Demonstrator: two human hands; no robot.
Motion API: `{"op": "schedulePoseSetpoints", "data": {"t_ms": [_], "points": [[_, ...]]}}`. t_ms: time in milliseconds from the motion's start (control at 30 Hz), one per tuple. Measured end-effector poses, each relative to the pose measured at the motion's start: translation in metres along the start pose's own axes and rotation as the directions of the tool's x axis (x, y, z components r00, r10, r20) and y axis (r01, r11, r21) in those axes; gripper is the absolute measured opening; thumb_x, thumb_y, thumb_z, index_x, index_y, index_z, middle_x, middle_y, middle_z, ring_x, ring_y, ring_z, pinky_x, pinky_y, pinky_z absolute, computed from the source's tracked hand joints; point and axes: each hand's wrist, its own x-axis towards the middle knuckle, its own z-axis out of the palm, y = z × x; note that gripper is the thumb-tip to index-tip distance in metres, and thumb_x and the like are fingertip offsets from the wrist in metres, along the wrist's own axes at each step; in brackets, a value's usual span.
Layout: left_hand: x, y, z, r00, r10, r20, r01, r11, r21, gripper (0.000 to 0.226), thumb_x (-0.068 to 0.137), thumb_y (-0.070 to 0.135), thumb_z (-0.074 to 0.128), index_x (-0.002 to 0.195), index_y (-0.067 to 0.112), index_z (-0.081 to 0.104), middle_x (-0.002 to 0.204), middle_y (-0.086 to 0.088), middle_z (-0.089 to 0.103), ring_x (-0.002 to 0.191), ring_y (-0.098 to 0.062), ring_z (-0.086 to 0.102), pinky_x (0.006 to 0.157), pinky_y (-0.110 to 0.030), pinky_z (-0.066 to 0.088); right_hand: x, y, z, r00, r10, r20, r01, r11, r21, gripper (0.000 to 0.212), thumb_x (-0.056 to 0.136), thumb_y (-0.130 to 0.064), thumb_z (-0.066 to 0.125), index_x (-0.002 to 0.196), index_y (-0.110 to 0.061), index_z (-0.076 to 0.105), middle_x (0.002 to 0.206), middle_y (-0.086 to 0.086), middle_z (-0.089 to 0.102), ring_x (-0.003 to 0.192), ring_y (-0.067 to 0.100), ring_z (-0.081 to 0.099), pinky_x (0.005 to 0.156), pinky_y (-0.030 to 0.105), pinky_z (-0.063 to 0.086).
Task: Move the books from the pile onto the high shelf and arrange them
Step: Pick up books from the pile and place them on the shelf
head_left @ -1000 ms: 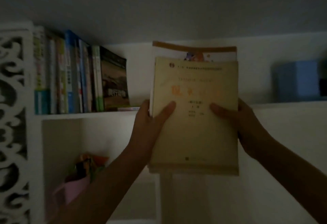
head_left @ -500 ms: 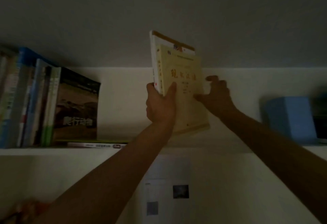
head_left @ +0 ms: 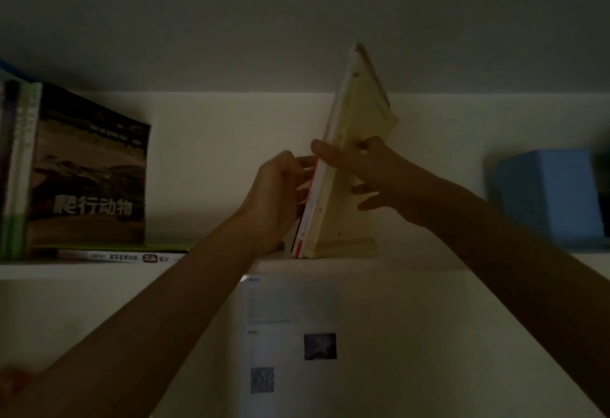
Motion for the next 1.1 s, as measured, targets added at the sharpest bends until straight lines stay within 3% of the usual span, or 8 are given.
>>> {"op": "schedulePoseSetpoints", "data": {"t_ms": [200,333,400,467,633,767,933,1100], "points": [[-0.008,0.004,0.007,0.995,-0.103,-0.012,0.102,0.993,-0.056,0.041,0.084,0.017,0.024,0.098,0.002,0.059,0.092,-0.011,0.062,0.080,-0.023,0.057,0.073,-0.032,0.050,0.010,0.013,0.019,0.949,0.005,-0.315,0.028,0.995,0.100,0.077,0.077,-0.039,0.072,0.132,-0.007,0.028,0.108,0.005,0.051,0.074,0.012,0.052,0.052,0.029,0.047],[-0.012,0.020,-0.012,0.999,-0.053,0.012,0.045,0.929,0.367,0.027,0.089,0.009,0.038,0.111,0.010,0.055,0.116,-0.009,0.061,0.101,-0.021,0.063,0.088,-0.033,0.050,0.022,0.022,0.019,0.920,0.028,-0.390,0.046,0.983,0.178,0.055,0.078,-0.032,0.070,0.120,-0.007,0.044,0.106,0.012,0.061,0.085,0.025,0.065,0.060,0.037,0.057],[-0.022,0.036,-0.038,0.978,0.093,0.186,-0.205,0.589,0.782,0.032,0.090,0.014,0.055,0.118,0.029,0.049,0.122,0.005,0.057,0.105,-0.004,0.060,0.090,-0.022,0.050,0.029,0.021,0.021,0.924,0.029,-0.381,0.037,0.986,0.165,0.054,0.078,-0.034,0.070,0.119,-0.007,0.048,0.104,0.012,0.063,0.085,0.025,0.066,0.058,0.036,0.058],[-0.039,0.051,-0.068,0.933,-0.072,0.352,-0.331,0.212,0.920,0.064,0.070,0.050,0.070,0.123,0.054,0.035,0.130,0.030,0.039,0.118,0.016,0.039,0.096,-0.002,0.034,0.035,0.020,0.023,0.930,0.009,-0.369,0.042,0.991,0.130,0.056,0.077,-0.037,0.070,0.119,-0.006,0.051,0.105,0.013,0.064,0.085,0.026,0.066,0.049,0.031,0.057],[-0.068,0.050,-0.132,0.911,-0.410,0.027,-0.102,-0.161,0.982,0.110,0.049,0.072,0.066,0.134,0.061,-0.004,0.137,0.035,0.000,0.128,0.012,0.003,0.105,-0.013,0.008,0.040,0.017,0.025,0.936,-0.020,-0.352,0.050,0.996,0.075,0.053,0.079,-0.037,0.069,0.118,-0.005,0.053,0.103,0.012,0.063,0.077,0.023,0.064,0.042,0.026,0.052],[-0.074,0.035,-0.152,0.977,-0.209,0.042,-0.042,0.002,0.999,0.072,0.071,0.050,0.066,0.137,0.034,0.040,0.121,0.027,0.046,0.100,0.019,0.047,0.079,0.008,0.032,0.036,0.014,0.025,0.944,-0.042,-0.326,0.064,0.996,0.058,0.044,0.082,-0.032,0.067,0.116,-0.007,0.053,0.081,0.003,0.059,0.064,0.013,0.059,0.038,0.023,0.050],[-0.065,0.040,-0.162,0.980,0.198,0.031,-0.083,0.259,0.962,0.036,0.078,0.044,0.067,0.110,0.028,0.066,0.088,0.006,0.071,0.085,-0.011,0.067,0.065,-0.007,0.048,0.035,0.010,0.029,0.940,-0.098,-0.327,0.115,0.993,0.032,0.038,0.084,-0.031,0.065,0.114,-0.009,0.056,0.081,0.003,0.059,0.061,0.010,0.057,0.035,0.019,0.046],[-0.037,0.086,-0.163,0.720,0.629,-0.293,-0.086,0.499,0.862,0.016,0.090,0.024,0.058,0.102,0.013,0.060,0.079,0.006,0.062,0.064,-0.003,0.058,0.044,-0.007,0.046,0.041,0.005,0.047,0.911,-0.165,-0.378,0.181,0.983,0.007,0.045,0.082,-0.033,0.067,0.117,-0.005,0.058,0.082,0.004,0.056,0.057,0.007,0.051,0.027,0.011,0.035]]}}
